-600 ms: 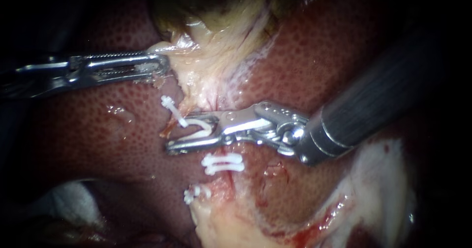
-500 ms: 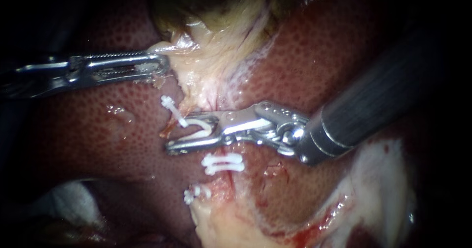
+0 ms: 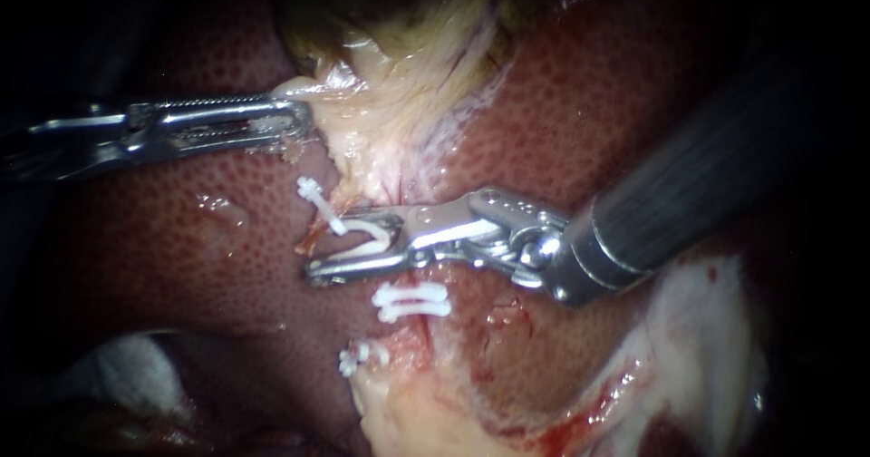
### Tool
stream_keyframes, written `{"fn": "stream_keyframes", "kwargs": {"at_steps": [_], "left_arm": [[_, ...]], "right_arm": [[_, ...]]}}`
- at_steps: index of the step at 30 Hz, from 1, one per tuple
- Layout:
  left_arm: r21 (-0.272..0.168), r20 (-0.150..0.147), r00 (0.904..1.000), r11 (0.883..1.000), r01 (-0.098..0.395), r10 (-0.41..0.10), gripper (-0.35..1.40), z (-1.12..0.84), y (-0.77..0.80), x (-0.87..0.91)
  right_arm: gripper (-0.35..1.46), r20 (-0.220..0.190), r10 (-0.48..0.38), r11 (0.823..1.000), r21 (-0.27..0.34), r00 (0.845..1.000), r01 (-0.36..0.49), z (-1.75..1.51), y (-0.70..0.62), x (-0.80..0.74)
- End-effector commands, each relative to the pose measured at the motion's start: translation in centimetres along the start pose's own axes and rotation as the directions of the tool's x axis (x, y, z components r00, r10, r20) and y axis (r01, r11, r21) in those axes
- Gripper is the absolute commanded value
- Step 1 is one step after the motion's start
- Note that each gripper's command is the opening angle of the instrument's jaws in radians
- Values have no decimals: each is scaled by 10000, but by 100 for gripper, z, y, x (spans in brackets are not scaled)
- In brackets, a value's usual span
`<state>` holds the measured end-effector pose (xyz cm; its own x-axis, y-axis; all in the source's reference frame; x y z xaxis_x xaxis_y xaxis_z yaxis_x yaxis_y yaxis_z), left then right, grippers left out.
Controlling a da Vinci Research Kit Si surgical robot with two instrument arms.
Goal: Clipping third clip right tube
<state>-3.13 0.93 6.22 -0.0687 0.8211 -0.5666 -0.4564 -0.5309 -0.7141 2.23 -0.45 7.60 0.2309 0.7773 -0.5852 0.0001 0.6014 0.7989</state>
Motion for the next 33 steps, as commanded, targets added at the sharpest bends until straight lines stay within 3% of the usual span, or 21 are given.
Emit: {"fn": "stream_keyframes", "kwargs": {"at_steps": [1,13,23,27,33], "left_arm": [[-2,-2,10000,10000,-1,1,-35,-1,0,0],[-29,12,10000,10000,6,-6,-35,-5,-1,2],[-33,13,10000,10000,5,-5,-35,-6,-1,2],[-32,13,10000,10000,5,-5,-35,-6,-1,2],[-26,11,10000,10000,7,-7,-35,-6,0,2]], "right_arm": [[49,3,-8,10000,21,10000,8,-2,-1,0],[49,83,-15,9997,231,10000,13,-42,-8,-6],[49,42,14,9998,186,10000,-14,-92,-13,11],[49,10,-57,9999,91,10000,57,-106,-11,16],[50,17,-104,9999,71,9999,104,-106,-5,8]]}}
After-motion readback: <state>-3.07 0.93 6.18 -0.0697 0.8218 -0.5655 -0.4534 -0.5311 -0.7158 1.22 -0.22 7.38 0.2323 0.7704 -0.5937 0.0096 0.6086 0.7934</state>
